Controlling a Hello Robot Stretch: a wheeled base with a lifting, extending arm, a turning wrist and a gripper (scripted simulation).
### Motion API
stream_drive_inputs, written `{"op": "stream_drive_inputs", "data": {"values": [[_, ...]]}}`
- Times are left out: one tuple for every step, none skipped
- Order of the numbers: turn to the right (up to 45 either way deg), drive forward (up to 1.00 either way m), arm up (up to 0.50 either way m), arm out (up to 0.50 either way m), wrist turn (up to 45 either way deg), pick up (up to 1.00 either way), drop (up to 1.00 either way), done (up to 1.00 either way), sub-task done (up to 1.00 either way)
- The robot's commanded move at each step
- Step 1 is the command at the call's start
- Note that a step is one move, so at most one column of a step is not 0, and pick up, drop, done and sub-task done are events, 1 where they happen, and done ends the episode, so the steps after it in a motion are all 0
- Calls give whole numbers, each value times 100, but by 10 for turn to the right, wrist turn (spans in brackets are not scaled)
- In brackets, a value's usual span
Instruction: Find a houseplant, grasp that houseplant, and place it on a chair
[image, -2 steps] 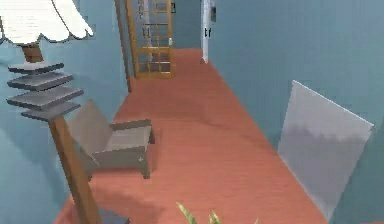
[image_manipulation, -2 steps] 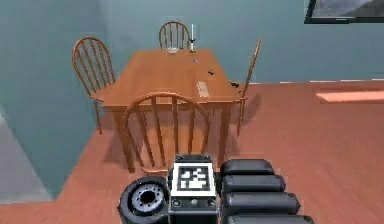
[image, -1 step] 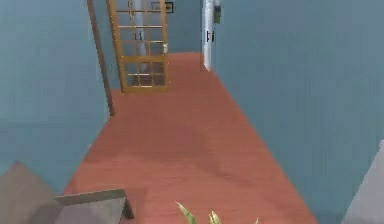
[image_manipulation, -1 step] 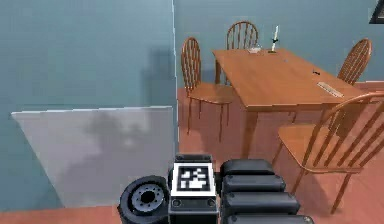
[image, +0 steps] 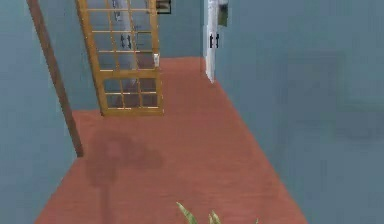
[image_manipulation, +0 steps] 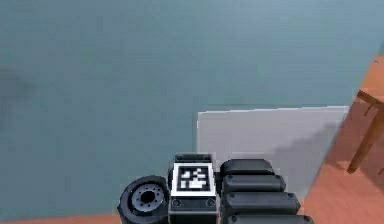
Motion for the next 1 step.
{"op": "stream_drive_inputs", "data": {"values": [[0, 100, 0, 0, 0, 0, 0, 0, 0]]}}
